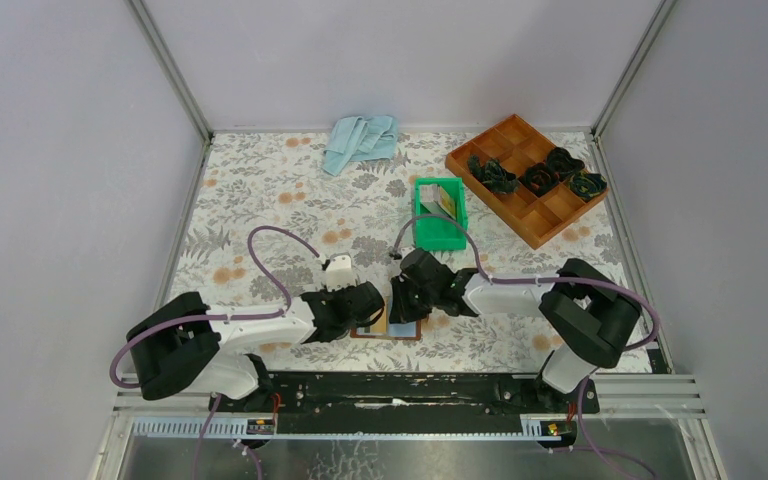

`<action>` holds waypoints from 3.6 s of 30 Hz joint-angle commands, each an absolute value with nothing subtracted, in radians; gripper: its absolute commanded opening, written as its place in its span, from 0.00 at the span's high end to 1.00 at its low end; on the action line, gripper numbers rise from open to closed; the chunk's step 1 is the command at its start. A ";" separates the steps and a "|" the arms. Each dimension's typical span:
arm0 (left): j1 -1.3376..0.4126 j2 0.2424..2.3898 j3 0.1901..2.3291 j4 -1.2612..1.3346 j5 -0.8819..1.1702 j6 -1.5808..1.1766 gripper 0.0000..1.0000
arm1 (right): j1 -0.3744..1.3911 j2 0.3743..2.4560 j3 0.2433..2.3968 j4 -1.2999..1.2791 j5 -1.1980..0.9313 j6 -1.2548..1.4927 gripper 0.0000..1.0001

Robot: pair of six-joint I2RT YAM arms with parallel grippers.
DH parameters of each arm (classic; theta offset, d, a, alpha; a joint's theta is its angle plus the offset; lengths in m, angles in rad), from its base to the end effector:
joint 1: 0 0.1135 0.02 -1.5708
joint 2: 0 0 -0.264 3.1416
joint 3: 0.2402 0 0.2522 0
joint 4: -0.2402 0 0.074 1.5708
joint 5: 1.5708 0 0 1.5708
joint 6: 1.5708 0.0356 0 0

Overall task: Put the credit cards into the card holder
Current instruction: Insert the credit card into the card holder, then pick up the credit card from the storage box.

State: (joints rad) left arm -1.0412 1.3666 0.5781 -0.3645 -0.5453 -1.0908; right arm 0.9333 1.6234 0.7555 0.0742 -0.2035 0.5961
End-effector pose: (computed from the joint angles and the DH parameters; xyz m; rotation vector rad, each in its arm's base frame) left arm 0.1291 -0.1840 0.1451 -0.2074 2.4632 -0.1242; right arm 0.1813 0.2569 0.1514 -0.5359 2.5098 0.9156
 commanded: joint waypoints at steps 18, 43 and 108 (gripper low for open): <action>-1.049 1.383 0.536 -0.436 -0.548 -1.097 0.68 | 0.989 1.681 0.851 0.084 -0.196 0.593 0.92; -1.051 1.314 0.578 -0.485 -0.594 -1.106 0.63 | 0.959 1.501 0.878 -0.078 0.053 0.468 0.63; -1.051 1.349 0.538 -0.416 -0.556 -1.101 0.63 | 0.360 1.976 1.446 -0.165 -0.101 0.337 0.75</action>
